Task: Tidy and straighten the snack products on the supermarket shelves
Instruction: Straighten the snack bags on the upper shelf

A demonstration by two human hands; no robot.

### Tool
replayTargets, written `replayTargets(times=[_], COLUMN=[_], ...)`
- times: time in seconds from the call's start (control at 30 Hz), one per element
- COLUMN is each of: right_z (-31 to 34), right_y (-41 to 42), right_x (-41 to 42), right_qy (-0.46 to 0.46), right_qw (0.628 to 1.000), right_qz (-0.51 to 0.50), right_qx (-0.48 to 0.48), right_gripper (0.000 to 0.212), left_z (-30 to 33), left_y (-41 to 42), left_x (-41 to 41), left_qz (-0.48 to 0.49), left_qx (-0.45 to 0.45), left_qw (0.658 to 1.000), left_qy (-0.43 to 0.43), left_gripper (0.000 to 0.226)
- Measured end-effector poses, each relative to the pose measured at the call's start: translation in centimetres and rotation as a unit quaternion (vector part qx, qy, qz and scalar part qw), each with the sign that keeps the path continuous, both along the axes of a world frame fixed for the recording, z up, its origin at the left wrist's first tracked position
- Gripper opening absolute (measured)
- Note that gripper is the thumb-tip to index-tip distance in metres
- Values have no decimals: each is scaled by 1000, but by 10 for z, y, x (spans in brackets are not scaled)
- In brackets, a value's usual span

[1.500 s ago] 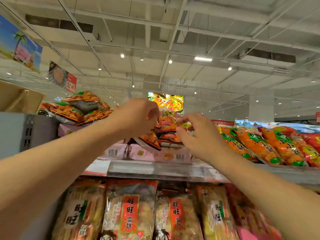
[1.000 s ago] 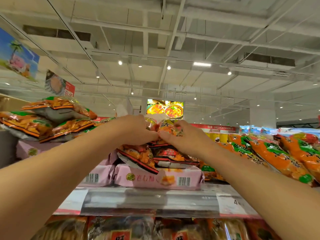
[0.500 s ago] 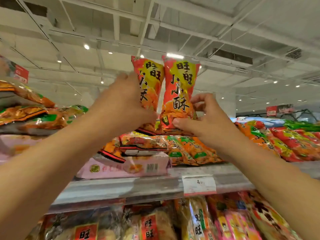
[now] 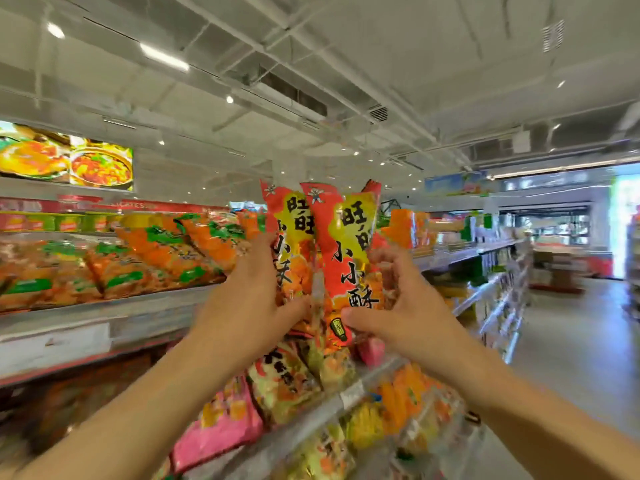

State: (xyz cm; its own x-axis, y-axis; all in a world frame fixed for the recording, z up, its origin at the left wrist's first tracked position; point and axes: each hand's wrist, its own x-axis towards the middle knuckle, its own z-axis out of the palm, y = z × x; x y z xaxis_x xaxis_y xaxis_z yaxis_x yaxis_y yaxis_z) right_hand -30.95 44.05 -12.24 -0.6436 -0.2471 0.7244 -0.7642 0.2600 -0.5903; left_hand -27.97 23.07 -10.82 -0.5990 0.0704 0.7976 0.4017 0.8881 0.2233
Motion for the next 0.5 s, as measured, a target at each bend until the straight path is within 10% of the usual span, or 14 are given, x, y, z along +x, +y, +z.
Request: replayTargets(times=[0.5], right_z=[-39], right_y=[259], right_x=[-180], right_qy=[-103], right_qw=[994], right_qz=[-6], right_qx=[-28], right_gripper=[56], left_z=[-48], left_y=[250], left_x=[-186], left_qz=[-52], left_qx=[78], left_qw=[994], left_qy=[-55], left_gripper=[78])
